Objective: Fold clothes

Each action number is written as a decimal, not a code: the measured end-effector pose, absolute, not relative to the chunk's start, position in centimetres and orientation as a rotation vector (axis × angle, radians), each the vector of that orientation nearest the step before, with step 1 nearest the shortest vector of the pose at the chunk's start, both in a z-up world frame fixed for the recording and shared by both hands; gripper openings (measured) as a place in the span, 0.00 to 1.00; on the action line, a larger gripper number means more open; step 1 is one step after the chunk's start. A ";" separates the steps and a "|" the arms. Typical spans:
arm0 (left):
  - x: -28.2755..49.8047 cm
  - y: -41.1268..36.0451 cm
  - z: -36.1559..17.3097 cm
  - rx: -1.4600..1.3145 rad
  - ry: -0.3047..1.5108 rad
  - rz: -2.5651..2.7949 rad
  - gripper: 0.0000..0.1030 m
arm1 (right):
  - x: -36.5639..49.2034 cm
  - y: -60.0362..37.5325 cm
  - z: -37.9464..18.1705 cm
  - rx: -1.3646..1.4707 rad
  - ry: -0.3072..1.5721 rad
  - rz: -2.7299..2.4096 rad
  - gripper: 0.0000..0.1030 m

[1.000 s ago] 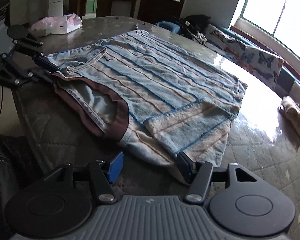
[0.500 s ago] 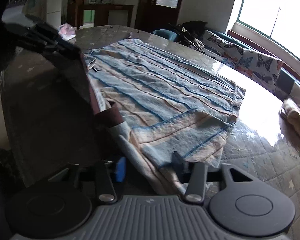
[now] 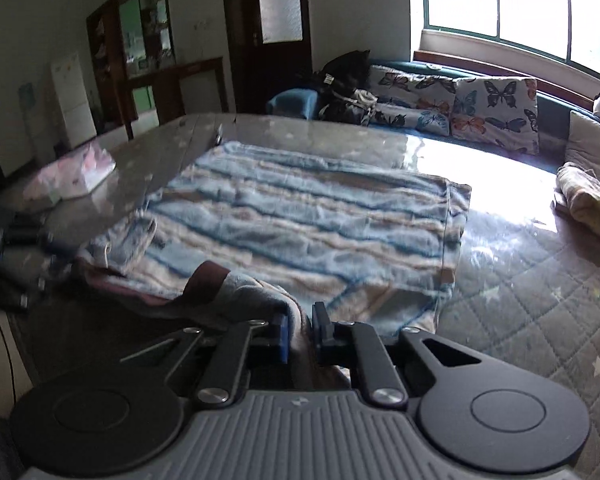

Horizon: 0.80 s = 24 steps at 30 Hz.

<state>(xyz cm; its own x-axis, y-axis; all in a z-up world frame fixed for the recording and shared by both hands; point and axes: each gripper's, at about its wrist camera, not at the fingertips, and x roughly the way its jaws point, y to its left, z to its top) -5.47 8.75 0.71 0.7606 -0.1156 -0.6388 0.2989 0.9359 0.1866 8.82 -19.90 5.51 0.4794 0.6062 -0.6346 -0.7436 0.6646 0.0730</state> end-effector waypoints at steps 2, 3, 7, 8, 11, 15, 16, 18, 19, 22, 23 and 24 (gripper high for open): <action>-6.1 8.1 0.2 0.347 0.658 -0.222 0.50 | 8.9 -19.8 5.9 -0.214 0.665 0.828 0.10; -6.3 7.8 0.0 0.374 0.650 -0.211 0.50 | 8.8 -19.7 6.1 -0.209 0.658 0.827 0.10; -6.9 7.4 -0.2 0.431 0.595 -0.150 0.50 | 8.5 -19.6 6.7 -0.195 0.634 0.815 0.10; -7.0 7.3 -0.2 0.441 0.575 -0.133 0.50 | 8.4 -19.7 6.7 -0.191 0.631 0.810 0.10; -7.4 6.8 -0.6 0.504 0.528 -0.061 0.50 | 8.3 -19.8 6.6 -0.178 0.629 0.797 0.10; -7.8 6.7 -0.5 0.500 0.468 0.023 0.50 | 8.2 -19.9 6.3 -0.164 0.633 0.790 0.10; -7.8 6.7 -0.4 0.500 0.456 0.037 0.50 | 8.2 -19.9 6.2 -0.163 0.633 0.790 0.10; -7.6 6.8 -0.6 0.494 0.468 0.032 0.55 | 8.3 -20.0 6.2 -0.159 0.633 0.790 0.10; -7.4 6.8 -0.8 0.494 0.483 0.023 0.55 | 8.4 -20.0 6.2 -0.158 0.633 0.790 0.10; -7.2 6.5 -1.4 0.518 0.503 -0.015 0.54 | 8.6 -20.0 6.0 -0.158 0.634 0.790 0.10; -7.1 6.5 -1.6 0.519 0.512 -0.028 0.48 | 8.5 -19.9 5.9 -0.164 0.634 0.788 0.10; -7.0 6.6 -1.7 0.516 0.523 -0.040 0.37 | 8.5 -19.8 5.6 -0.173 0.635 0.784 0.10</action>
